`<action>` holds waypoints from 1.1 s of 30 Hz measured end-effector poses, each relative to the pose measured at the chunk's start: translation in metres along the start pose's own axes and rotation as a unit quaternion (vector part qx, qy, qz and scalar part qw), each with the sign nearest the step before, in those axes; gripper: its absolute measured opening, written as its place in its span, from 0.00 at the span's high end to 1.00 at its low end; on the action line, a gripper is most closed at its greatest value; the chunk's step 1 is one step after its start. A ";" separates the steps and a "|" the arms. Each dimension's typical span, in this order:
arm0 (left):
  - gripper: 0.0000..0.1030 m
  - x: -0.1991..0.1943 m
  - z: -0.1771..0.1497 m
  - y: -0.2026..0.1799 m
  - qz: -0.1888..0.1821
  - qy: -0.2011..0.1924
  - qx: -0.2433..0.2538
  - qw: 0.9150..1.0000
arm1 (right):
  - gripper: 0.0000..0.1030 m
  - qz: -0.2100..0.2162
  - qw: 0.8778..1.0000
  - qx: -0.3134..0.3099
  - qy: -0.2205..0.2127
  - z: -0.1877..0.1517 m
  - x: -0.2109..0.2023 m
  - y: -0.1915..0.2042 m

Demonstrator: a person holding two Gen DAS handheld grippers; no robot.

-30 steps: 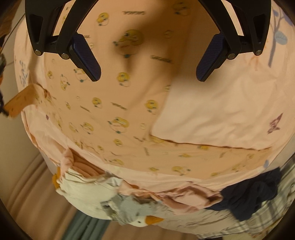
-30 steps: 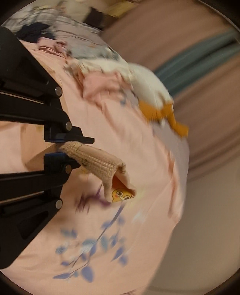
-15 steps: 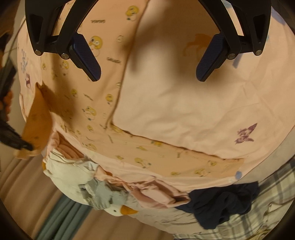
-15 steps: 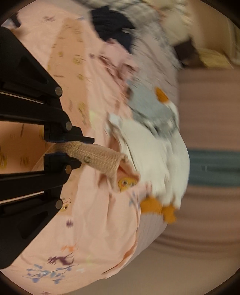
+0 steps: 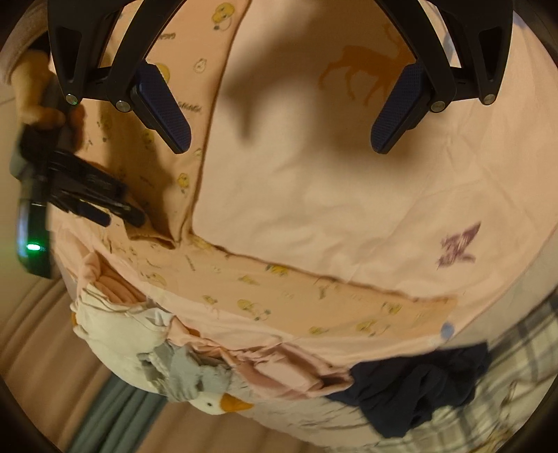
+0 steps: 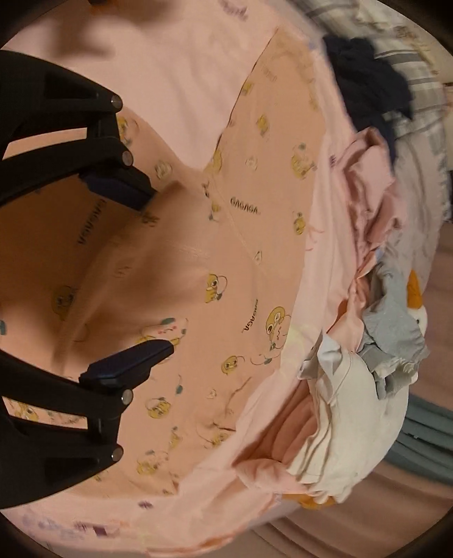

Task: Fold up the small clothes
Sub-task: 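Open the right tool and release the folded sleeve, then grasp the other sleeve cuff with the left tool and fold it across the body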

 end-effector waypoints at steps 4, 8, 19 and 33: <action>0.01 -0.002 0.009 -0.019 -0.028 -0.001 0.015 0.999 | 0.21 0.083 0.992 0.083 -0.045 -0.017 -0.037 -0.032; 0.01 -0.005 0.024 -0.012 -0.078 -0.006 -0.023 0.997 | 0.18 0.162 0.974 0.146 -0.070 -0.047 -0.064 -0.062; 0.01 0.017 0.087 0.090 -0.161 -0.040 -0.196 0.966 | 0.18 0.197 0.962 0.170 -0.085 -0.104 -0.079 -0.073; 0.01 0.042 0.138 0.159 -0.268 -0.119 -0.313 0.903 | 0.18 0.231 0.953 0.169 -0.100 -0.096 -0.082 -0.065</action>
Point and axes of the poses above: each gripper's, at about its wrist camera, not at the fingertips, and x roughly the way its jaws point, y to its left, z to its top, the point moved 6 cm from there along x, roughly the way its jaws point, and after that the axes turned 13 degrees about y, right-handed, at the moved point
